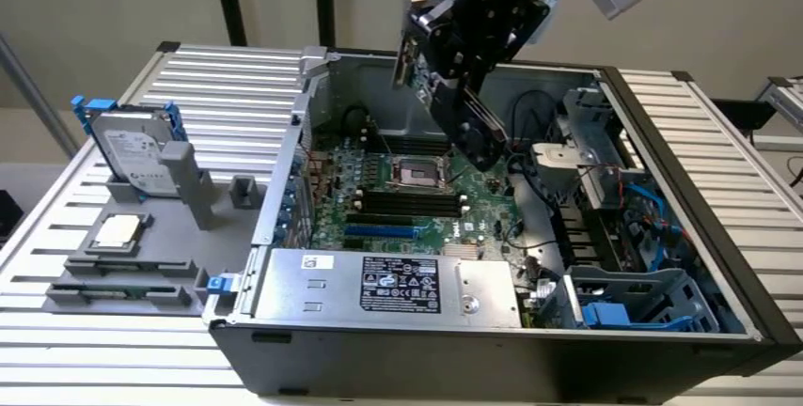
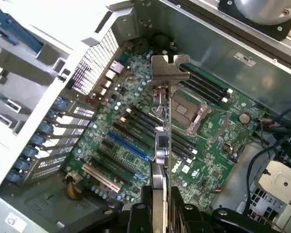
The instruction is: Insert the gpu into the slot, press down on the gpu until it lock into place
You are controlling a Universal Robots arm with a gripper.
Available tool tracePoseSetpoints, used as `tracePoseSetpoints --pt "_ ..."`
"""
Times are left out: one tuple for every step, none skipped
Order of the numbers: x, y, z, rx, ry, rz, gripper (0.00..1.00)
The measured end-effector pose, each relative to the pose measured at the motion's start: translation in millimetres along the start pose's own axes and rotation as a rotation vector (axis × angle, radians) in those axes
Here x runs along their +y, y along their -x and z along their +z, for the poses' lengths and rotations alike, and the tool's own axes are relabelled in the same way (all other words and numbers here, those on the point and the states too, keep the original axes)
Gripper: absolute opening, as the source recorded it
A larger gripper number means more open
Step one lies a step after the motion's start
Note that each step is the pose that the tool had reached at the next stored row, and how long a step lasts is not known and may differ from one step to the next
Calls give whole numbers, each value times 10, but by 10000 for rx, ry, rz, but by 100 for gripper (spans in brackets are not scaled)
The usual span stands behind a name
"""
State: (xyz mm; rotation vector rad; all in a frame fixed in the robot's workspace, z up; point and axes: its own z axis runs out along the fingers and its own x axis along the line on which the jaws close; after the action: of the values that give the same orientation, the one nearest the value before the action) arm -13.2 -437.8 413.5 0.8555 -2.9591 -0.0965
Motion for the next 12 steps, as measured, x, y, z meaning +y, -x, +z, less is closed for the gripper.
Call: tracePoseSetpoints --pt "-1 0 7 13 -7 -190 26" --pt "-1 0 14 28 -14 -374 26" --pt "-2 1 20 42 -22 -555 26" --pt "-2 1 26 55 -29 -732 26" --pt "-2 1 33 68 -35 -913 26" --pt "-3 2 40 81 -43 -1091 26" --pt "-3 2 46 97 -51 -1275 26" --pt "-4 2 52 110 -59 -1455 26" --pt "-4 2 59 124 -66 -1633 26" --pt "-5 2 65 138 -74 -1814 26" --pt "-5 3 71 152 -82 -1992 26" --pt "-6 3 78 166 -89 -2189 26"
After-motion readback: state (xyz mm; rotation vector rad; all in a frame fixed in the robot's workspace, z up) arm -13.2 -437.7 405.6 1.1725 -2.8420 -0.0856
